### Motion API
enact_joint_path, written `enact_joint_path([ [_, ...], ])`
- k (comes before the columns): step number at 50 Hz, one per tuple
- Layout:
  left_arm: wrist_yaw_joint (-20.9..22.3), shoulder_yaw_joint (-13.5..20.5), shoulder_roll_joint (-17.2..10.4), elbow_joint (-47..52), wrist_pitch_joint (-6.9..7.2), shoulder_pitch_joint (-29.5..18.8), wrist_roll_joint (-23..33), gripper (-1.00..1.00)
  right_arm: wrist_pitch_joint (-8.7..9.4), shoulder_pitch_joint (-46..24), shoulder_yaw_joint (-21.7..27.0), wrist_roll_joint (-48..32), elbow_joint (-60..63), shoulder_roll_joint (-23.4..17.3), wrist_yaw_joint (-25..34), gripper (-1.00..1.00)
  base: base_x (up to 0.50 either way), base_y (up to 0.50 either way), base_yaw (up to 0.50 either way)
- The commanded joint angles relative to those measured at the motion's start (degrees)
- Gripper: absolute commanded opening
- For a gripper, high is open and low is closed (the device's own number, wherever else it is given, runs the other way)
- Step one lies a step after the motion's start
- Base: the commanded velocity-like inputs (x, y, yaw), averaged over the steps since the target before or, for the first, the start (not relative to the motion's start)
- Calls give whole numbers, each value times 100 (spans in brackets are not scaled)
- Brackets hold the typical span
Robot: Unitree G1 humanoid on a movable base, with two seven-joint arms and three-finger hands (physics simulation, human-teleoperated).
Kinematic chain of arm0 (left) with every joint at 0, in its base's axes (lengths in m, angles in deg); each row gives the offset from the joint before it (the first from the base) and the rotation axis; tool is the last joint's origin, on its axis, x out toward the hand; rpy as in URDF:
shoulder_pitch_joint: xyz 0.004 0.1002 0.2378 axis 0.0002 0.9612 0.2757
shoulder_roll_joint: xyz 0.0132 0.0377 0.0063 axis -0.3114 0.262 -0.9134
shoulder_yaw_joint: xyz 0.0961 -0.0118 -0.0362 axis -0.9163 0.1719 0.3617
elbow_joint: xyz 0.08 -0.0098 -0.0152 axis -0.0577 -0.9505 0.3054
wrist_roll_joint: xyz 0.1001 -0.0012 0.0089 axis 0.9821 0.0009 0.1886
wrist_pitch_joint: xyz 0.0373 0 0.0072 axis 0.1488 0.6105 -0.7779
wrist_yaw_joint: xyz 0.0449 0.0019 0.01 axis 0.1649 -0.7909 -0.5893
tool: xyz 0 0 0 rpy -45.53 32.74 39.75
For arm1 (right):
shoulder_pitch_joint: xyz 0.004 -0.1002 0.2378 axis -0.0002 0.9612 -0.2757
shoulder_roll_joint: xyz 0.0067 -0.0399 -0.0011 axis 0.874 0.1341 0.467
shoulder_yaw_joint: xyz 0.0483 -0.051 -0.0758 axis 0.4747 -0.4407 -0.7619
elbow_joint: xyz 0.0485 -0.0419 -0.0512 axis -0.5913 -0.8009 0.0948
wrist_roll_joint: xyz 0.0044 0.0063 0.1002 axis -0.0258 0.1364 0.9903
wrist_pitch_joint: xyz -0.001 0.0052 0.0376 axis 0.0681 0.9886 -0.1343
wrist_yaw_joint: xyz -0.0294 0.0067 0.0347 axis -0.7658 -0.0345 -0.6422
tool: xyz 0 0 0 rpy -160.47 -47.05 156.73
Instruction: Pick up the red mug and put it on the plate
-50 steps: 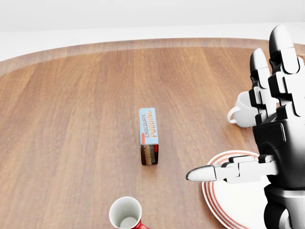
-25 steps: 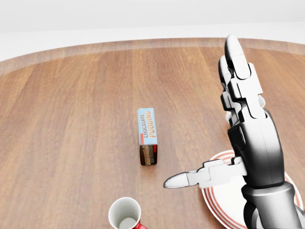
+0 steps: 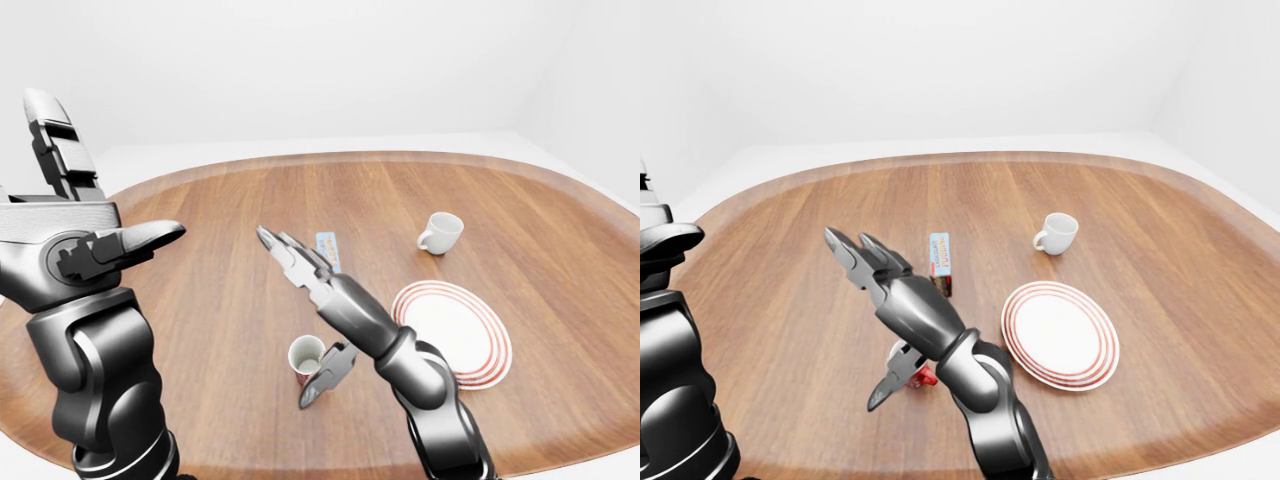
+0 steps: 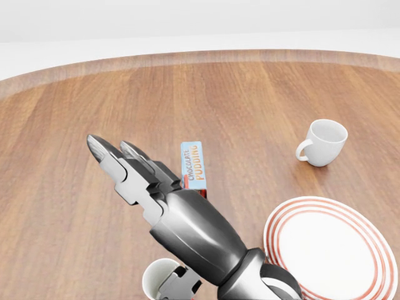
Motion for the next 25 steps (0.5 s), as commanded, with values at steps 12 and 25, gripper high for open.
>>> enact_joint_path([
  [12, 52, 9, 15, -2, 0, 81, 22, 100, 0, -131, -597, -1259, -706, 516, 1200, 100, 0, 0, 0],
  [25, 13, 45, -9, 37, 0, 68, -38, 100, 0, -112, -424, -1285, -1179, 520, 1115, 100, 0, 0, 0],
])
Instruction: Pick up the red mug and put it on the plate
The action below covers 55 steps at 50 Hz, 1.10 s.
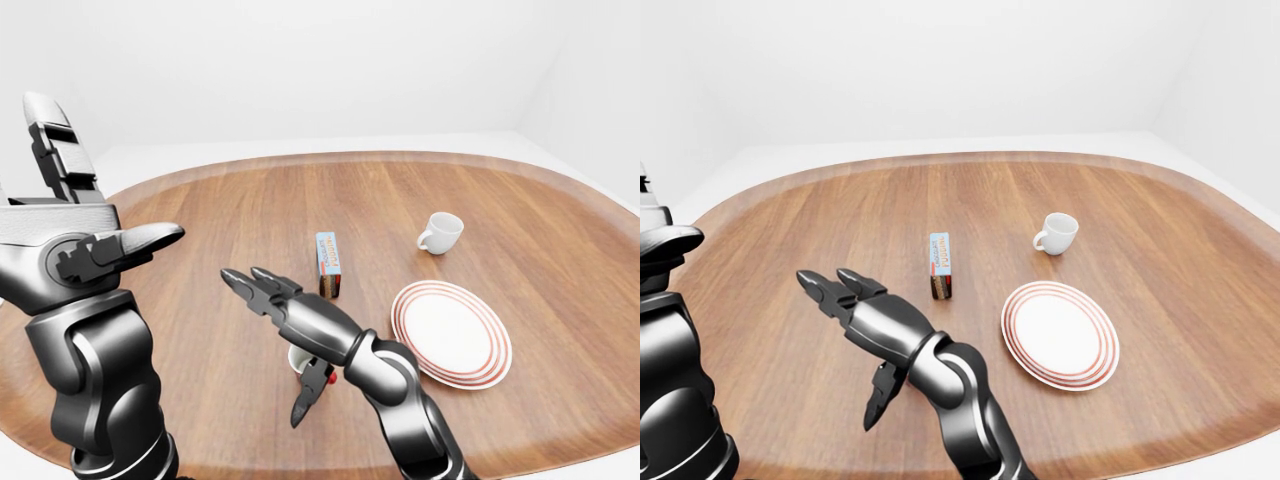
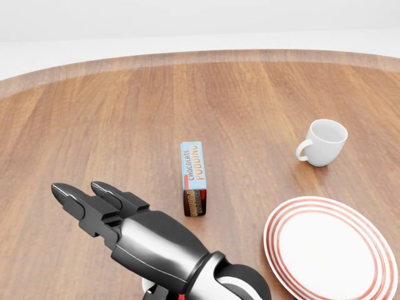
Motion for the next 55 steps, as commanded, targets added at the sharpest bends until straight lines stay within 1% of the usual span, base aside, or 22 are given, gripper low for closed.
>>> enact_joint_path([
  [1, -15, 17, -8, 29, 0, 13, -34, 100, 0, 1, 69, -129, -446, 51, 46, 100, 0, 0, 0],
  [9, -24, 29, -19, 52, 0, 31, -46, 100, 0, 58, 75, -283, -696, 20, 0, 100, 0, 0, 0],
  [25, -33, 35, -11, 82, 0, 42, -71, 100, 0, -36, 105, -775, -825, 133, 260, 100, 0, 0, 0],
  [29, -43, 39, -19, 73, 0, 29, -93, 100, 0, -33, 122, -787, -938, 188, 264, 100, 0, 0, 0],
  [31, -41, 30, -9, 94, 0, 46, -101, 100, 0, -39, 96, -894, -1011, 140, 264, 100, 0, 0, 0],
  [33, -53, 32, -17, 100, 0, 29, -114, 100, 0, -43, 183, -792, -1000, 209, 264, 100, 0, 0, 0],
  [35, -49, 28, -15, 74, 0, 27, -104, 100, 0, -68, 214, -810, -1031, 181, 264, 100, 0, 0, 0],
  [47, -52, 52, -29, 87, 0, 31, -134, 100, 0, -125, 244, -1031, -1188, 172, 264, 100, 0, 0, 0],
  [55, -47, 42, -26, 66, 0, 35, -123, 100, 0, -198, 359, -1197, -1463, 185, 264, 100, 0, 0, 0],
])
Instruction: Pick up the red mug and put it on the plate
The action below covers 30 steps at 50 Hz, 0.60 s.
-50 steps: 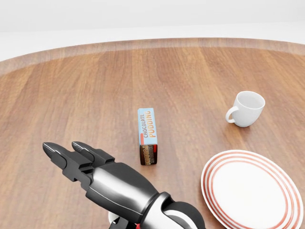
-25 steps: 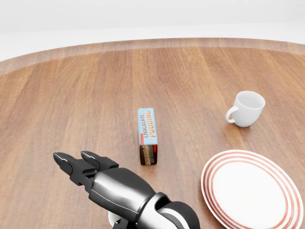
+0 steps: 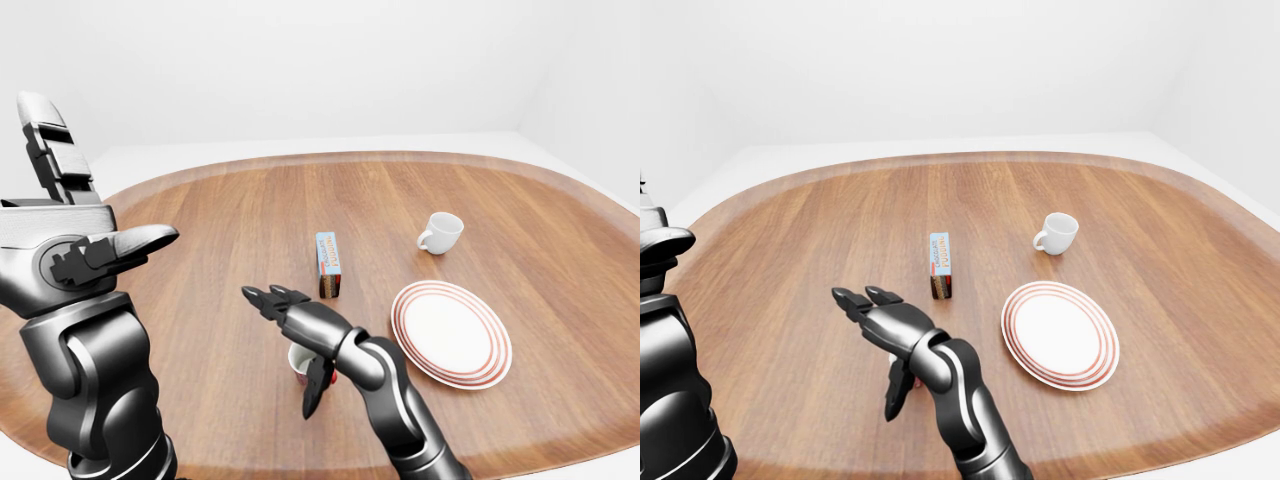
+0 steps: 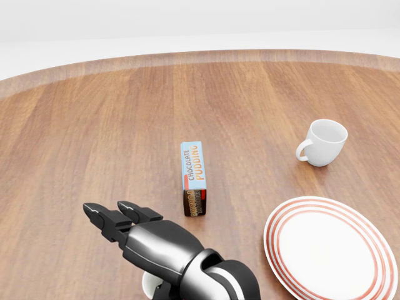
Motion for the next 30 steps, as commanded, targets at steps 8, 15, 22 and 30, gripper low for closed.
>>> enact_joint_path([
  [8, -6, 16, -14, 0, 0, 7, -22, 100, 0, -76, 197, -195, -520, 23, 0, 100, 0, 0, 0],
  [15, -10, 18, -20, 2, 0, 2, -35, 100, 0, -158, 308, -229, -737, 10, 0, 100, 0, 0, 0],
  [22, 0, 18, -16, -10, 0, 12, -32, 100, 0, -237, 388, -236, -986, 14, 0, 100, 0, 0, 0],
  [30, -14, 18, -23, -20, 0, -15, -38, 100, 0, -321, 471, -266, -1196, 30, 0, 100, 0, 0, 0],
])
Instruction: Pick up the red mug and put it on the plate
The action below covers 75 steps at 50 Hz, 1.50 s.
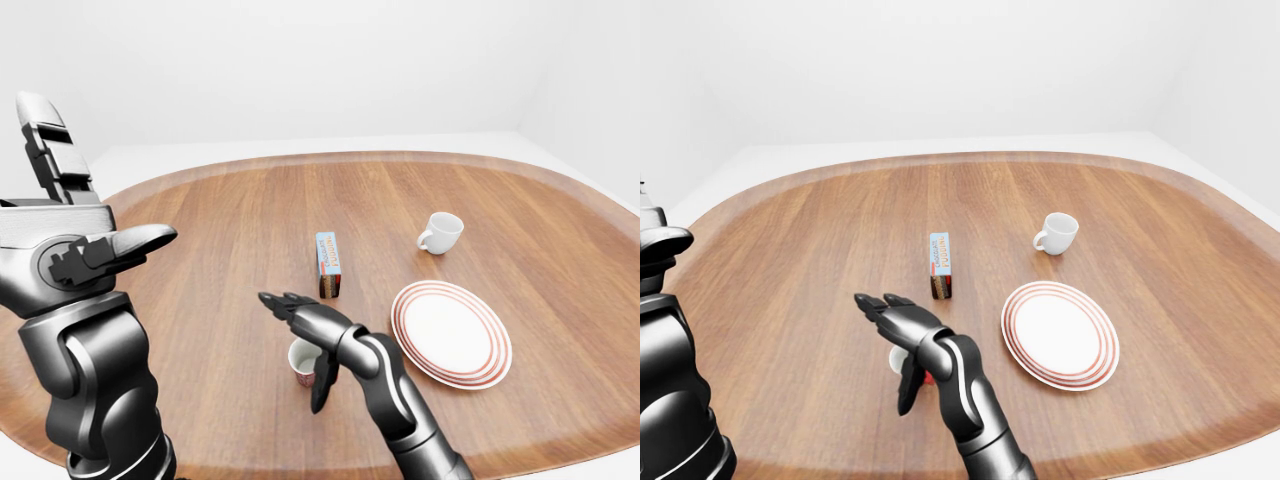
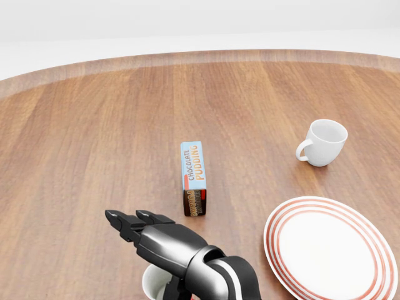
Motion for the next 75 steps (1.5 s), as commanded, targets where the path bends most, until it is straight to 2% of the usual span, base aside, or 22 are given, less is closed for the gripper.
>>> enact_joint_path([
  [1, -8, -5, 1, -5, 0, -7, -7, 100, 0, -134, 139, -51, -368, 20, 0, 100, 0, 0, 0],
  [20, -14, -1, -3, 41, 0, 17, -29, 100, 0, -65, 157, -101, -1092, 25, -601, 100, 0, 0, 0],
  [42, 2, -6, 9, 18, 0, 13, -11, 100, 0, -340, 407, -378, -1960, -42, -1075, 100, 0, 0, 0],
  [64, 29, 8, 1, -99, 0, 0, 3, 100, 0, -1147, 675, -640, -3010, 34, -1022, 100, 0, 0, 0],
  [75, 17, 0, 3, -95, 0, 4, 2, 100, 0, -1316, 698, -751, -3355, 82, -1058, 100, 0, 0, 0],
])
